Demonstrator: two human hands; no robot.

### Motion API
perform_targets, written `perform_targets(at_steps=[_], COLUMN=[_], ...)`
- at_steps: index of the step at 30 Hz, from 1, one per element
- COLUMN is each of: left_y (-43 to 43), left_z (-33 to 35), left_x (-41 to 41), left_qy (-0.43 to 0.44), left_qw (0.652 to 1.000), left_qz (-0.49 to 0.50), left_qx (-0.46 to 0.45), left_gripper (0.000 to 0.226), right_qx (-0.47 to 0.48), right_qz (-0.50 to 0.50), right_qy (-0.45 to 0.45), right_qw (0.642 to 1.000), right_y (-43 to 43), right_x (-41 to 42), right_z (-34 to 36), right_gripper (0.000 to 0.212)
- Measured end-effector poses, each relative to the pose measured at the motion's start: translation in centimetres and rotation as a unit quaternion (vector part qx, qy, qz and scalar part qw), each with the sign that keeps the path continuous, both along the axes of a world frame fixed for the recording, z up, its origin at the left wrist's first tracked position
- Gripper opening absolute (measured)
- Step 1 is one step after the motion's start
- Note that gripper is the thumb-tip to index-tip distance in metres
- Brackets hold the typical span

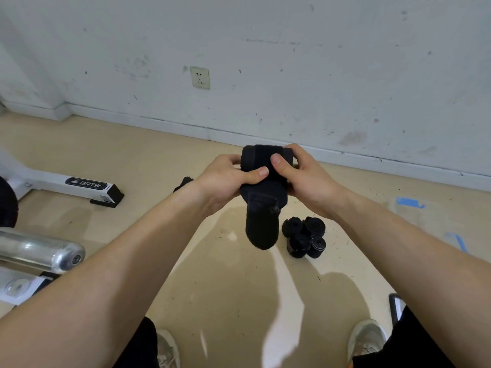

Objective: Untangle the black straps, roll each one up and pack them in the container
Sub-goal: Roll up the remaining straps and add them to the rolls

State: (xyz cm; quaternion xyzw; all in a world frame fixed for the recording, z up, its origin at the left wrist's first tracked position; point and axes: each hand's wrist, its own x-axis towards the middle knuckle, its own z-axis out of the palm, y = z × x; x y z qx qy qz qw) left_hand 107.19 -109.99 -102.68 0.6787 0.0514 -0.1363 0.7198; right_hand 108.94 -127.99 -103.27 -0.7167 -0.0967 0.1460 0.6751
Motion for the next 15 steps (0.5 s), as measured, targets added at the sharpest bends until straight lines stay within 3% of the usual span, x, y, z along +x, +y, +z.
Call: perform_targets(at_steps=[5,13,15], left_y=[0.1,-0.5,-0.5], left_z=[0.8,1.7,1.6], left_x=[-0.2,-0.5,-0.4], left_qy=[0.036,0.062,0.06], left_qw=[0.998,0.993,0.994], left_qz=[-0.036,0.002,0.015], left_qx=[-0.039,-0.099,-0.089], left_gripper=[0.018,0.041,0.037], right_qx=[-0.038,-0.093,-0.097], right_qz=[0.004,0.019,0.022], right_qy=[-0.061,-0.135,-0.139], right_qw=[0.997,0.986,0.985], right_y=[-0.4,-0.9,-1.0], right_x=[0.1,0.0,0.0], right_z=[0.0,0.3,0.1], right_gripper=[0.013,0.037,0.038])
